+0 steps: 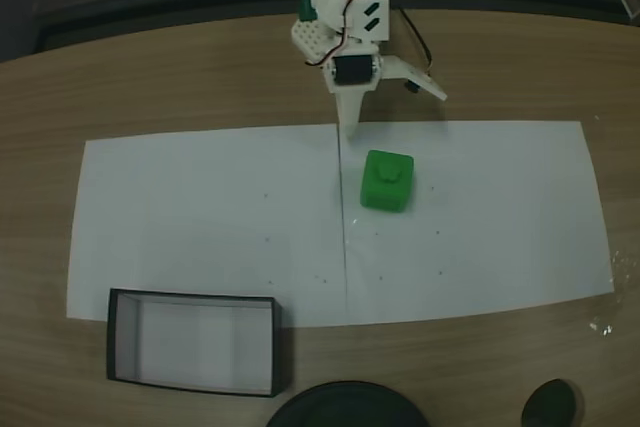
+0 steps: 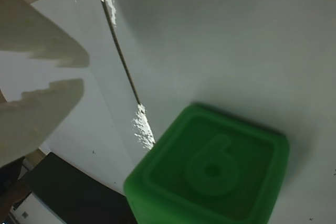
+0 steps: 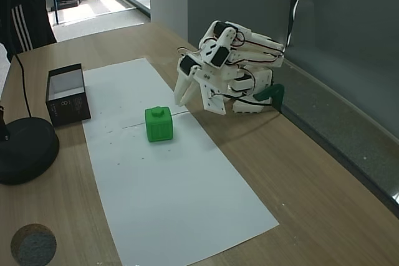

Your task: Grab a green square and put it in the box.

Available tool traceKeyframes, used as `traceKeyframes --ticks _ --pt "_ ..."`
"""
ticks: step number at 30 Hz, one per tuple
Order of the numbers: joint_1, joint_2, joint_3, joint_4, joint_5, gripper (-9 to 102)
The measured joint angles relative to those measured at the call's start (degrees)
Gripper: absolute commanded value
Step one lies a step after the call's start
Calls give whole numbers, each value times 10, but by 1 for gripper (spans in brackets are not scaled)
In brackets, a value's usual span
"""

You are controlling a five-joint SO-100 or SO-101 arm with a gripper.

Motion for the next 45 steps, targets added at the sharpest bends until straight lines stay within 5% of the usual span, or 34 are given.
traceKeyframes --ticks 26,36,45 --pt "-23 0 0 -23 0 0" --pt "9 0 -3 -208 -2 1" --pt "2 -81 -262 -105 45 32"
